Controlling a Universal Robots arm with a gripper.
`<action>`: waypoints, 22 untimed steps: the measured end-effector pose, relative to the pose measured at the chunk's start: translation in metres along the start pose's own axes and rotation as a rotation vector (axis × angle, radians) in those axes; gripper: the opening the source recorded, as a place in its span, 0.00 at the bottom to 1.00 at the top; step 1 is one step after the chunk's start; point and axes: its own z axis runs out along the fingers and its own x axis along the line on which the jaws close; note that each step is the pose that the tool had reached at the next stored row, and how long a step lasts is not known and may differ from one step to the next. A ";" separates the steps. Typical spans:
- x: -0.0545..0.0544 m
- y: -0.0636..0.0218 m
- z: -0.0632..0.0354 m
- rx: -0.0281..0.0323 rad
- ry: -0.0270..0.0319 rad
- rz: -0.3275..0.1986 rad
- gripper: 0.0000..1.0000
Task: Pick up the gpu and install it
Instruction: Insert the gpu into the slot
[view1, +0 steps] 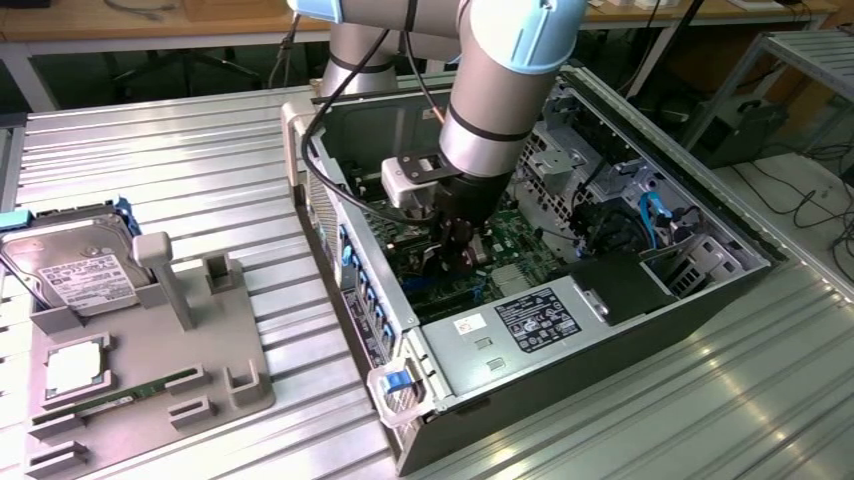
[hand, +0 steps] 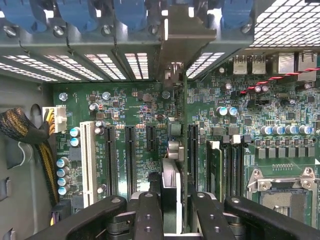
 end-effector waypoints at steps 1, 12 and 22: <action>0.000 0.0000 0.0002 -0.0002 0.0000 0.000 0.27; 0.000 -0.0001 0.0039 -0.0003 -0.0004 -0.001 0.27; 0.000 -0.0001 0.0040 -0.0003 -0.0006 -0.001 0.27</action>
